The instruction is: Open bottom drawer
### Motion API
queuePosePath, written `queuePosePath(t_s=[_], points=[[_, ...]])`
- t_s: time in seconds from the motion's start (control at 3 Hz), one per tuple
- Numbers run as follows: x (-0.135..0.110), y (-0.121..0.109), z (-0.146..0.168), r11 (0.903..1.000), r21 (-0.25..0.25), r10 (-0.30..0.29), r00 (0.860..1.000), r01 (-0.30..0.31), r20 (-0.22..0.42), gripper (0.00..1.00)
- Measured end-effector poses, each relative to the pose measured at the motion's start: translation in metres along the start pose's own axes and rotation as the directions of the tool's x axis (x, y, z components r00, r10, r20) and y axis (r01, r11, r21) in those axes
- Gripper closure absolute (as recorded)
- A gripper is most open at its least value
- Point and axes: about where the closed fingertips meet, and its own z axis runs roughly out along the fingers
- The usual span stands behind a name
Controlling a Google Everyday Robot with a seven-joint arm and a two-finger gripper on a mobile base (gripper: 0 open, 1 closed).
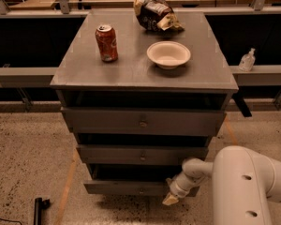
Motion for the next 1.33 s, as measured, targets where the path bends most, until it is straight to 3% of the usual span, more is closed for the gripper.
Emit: queuePosePath(t_s=[0.33,0.67,1.0,1.33], points=[[0.0000,0.0000,0.0000,1.0000,0.000,0.000,1.000,0.000,0.000,0.87],[0.0000,0.0001,0.0000,1.0000,0.000,0.000,1.000,0.000,0.000,1.00],[0.0000,-0.0002,-0.0001,1.0000,-0.001,0.000,1.000,0.000,0.000,0.83],[0.0001,-0.0003,-0.0002,1.0000,-0.001,0.000,1.000,0.000,0.000,0.59]])
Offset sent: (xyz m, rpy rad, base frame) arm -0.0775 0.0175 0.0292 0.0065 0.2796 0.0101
